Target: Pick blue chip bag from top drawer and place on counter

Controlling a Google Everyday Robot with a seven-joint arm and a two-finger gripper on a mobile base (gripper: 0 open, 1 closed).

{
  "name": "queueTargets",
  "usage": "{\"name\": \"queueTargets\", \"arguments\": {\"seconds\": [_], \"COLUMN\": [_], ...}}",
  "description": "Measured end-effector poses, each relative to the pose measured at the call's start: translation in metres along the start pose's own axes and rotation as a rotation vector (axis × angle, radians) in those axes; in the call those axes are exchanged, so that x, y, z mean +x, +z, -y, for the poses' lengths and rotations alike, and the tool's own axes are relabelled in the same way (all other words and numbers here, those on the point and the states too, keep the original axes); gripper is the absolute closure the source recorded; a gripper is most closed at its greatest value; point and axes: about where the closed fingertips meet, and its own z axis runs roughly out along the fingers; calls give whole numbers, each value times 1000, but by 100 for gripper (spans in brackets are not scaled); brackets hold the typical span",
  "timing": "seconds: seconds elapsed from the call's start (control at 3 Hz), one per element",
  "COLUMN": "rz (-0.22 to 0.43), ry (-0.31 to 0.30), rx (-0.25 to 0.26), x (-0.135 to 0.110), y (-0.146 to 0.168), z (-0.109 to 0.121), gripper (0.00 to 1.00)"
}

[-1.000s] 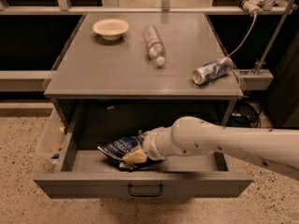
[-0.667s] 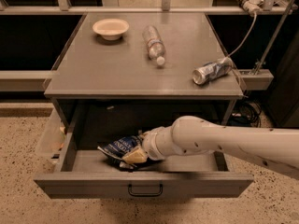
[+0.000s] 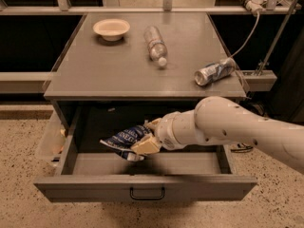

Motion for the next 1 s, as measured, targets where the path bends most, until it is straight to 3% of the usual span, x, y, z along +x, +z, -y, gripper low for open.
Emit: {"name": "queueTargets", "arguments": {"seconds": [0.33,0.67,1.0], "rz": [18,68,63], "ry": [-57,-138,-156], "rx": [56,78,81], "x": [-27,-65,-73], "y": [-50,-101,-100], "z": [7,18,22], "gripper": [100,100,100]}}
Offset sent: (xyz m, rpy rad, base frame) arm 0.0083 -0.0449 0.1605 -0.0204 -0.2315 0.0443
